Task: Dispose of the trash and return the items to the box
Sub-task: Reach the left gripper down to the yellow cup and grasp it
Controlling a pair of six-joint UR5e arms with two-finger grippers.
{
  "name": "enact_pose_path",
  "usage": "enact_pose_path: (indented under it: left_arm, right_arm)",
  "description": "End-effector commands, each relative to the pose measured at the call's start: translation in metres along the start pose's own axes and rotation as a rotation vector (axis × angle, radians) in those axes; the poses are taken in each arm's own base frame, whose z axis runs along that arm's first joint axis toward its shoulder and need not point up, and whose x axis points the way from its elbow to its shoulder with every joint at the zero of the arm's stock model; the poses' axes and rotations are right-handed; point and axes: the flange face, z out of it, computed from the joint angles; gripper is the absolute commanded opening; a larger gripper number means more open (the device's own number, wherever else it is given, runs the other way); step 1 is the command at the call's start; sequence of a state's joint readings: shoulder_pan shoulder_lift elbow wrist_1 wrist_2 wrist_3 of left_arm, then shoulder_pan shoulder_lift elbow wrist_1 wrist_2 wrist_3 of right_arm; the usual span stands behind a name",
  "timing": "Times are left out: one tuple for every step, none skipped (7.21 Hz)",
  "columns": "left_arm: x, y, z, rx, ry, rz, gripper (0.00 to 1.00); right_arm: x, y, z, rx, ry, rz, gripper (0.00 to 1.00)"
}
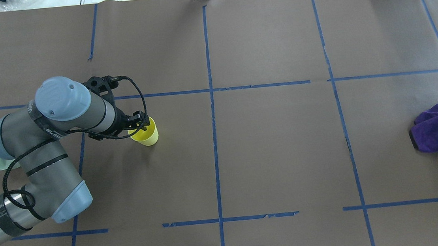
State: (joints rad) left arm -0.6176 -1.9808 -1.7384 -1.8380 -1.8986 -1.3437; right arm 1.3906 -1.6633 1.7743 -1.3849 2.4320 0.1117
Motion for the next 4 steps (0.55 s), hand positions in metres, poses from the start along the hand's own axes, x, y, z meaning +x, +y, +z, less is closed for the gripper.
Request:
enact_pose_path:
  left_arm:
    - [-0.001,0.007,0.017,-0.016,-0.009,0.008,0.85]
    - [-0.002,0.011,0.024,-0.025,-0.018,0.013,0.82]
    - [0.0,0.014,0.028,-0.031,-0.021,0.016,0.73]
    - [0.002,0.017,0.027,-0.035,-0.016,0.029,0.2]
  right_arm:
    - [0.0,0.001,0.001,-0.001,-0.001,0.002,1.0]
    - [-0.001,0.0,0.0,0.0,-0.002,-0.001,1.0]
    - [-0.001,0.0,0.0,0.001,-0.001,0.0,1.0]
    - [-0.001,0.0,0.0,0.001,-0.001,-0.002,1.0]
